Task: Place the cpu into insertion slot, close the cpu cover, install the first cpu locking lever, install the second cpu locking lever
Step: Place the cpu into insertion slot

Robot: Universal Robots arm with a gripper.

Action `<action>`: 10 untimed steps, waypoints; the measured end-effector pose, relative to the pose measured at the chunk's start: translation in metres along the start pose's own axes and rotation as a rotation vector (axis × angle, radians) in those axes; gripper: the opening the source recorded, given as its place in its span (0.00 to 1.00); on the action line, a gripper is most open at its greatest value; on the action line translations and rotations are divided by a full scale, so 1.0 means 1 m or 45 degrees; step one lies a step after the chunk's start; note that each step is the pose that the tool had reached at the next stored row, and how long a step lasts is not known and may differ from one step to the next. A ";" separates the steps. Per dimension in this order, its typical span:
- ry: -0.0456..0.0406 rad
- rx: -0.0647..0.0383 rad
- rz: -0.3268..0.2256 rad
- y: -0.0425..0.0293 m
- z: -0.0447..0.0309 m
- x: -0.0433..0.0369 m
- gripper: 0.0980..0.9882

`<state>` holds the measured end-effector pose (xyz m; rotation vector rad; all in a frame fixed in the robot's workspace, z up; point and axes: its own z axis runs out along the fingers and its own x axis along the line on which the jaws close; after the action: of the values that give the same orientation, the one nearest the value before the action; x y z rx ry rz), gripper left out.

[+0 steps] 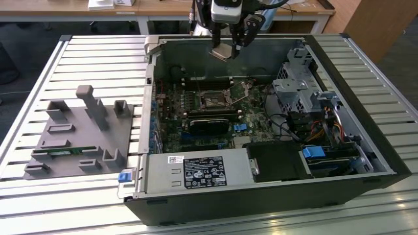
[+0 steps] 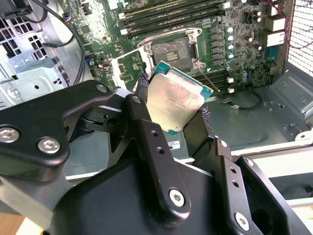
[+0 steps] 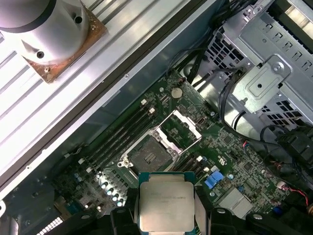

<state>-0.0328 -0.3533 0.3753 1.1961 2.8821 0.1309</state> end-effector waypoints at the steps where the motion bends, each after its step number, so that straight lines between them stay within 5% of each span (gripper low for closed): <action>1: 0.000 0.000 0.000 0.0000 0.0002 0.0000 0.50; 10: -0.001 0.001 0.000 -0.0003 0.0031 -0.0001 0.50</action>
<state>-0.0328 -0.3534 0.3722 1.1958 2.8818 0.1290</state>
